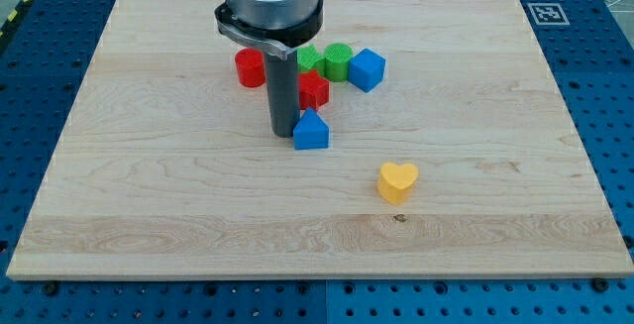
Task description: Push the yellow heart left a bit
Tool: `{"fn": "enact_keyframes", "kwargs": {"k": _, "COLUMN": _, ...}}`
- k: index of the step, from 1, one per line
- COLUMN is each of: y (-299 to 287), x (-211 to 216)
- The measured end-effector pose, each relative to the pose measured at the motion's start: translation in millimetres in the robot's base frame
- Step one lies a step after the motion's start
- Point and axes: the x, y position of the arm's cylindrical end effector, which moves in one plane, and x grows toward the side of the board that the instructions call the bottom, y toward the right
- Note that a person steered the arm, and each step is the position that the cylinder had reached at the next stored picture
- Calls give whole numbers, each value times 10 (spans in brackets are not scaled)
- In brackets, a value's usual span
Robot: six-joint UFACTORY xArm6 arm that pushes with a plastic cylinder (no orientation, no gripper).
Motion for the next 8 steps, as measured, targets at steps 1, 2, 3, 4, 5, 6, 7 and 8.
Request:
{"fn": "enact_keyframes", "kwargs": {"k": 1, "y": -49, "x": 18}}
{"fn": "enact_keyframes", "kwargs": {"k": 2, "y": -261, "x": 191}}
{"fn": "enact_keyframes", "kwargs": {"k": 3, "y": -451, "x": 956}}
{"fn": "enact_keyframes", "kwargs": {"k": 4, "y": -438, "x": 1553}}
{"fn": "enact_keyframes", "kwargs": {"k": 5, "y": -111, "x": 1588}}
{"fn": "enact_keyframes", "kwargs": {"k": 6, "y": 895, "x": 1589}}
{"fn": "enact_keyframes", "kwargs": {"k": 7, "y": 1648, "x": 1593}}
{"fn": "enact_keyframes", "kwargs": {"k": 8, "y": 1700, "x": 1580}}
